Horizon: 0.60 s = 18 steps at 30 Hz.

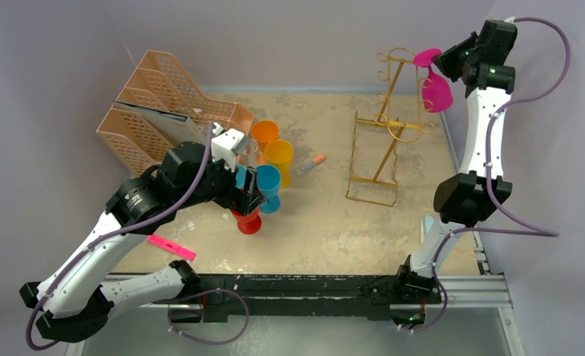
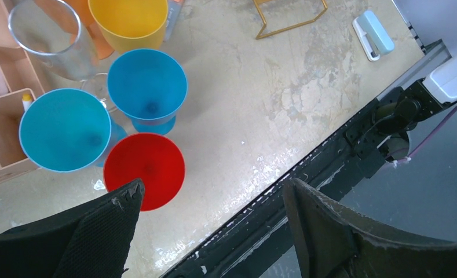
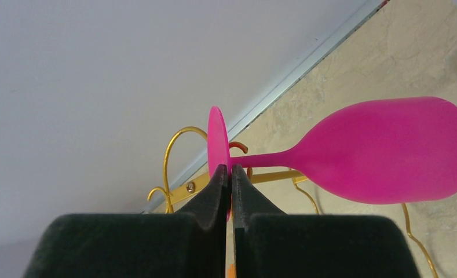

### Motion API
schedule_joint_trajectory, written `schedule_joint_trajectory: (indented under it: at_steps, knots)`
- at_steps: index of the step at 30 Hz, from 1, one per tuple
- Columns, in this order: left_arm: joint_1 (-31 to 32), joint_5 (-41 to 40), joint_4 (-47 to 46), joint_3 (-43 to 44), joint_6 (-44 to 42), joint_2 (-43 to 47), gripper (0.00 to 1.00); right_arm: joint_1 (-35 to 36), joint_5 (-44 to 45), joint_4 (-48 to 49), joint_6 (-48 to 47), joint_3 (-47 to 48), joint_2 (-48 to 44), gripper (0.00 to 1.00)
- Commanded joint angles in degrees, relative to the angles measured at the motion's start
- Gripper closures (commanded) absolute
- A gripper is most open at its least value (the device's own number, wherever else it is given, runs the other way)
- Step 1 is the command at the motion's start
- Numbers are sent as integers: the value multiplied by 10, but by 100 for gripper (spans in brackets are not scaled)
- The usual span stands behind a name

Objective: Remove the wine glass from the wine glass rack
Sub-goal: Pick up the wine glass from the wine rack.

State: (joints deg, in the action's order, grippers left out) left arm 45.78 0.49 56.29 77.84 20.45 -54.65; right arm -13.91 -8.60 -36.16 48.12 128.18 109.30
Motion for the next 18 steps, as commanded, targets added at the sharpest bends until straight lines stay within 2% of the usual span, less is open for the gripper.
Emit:
schedule_joint_trajectory:
  at_steps: [1,7,18]
  knots:
    - [0,29,-14,11,-3,2,11,10,25,-46,-48,32,9,100]
    - [0,28,-11,14,-3,1,11,26,71,-70,-85,60,14,100]
    - [0,29,-9,15,-2,-3,12,28,76,-69,-110,59,9,100]
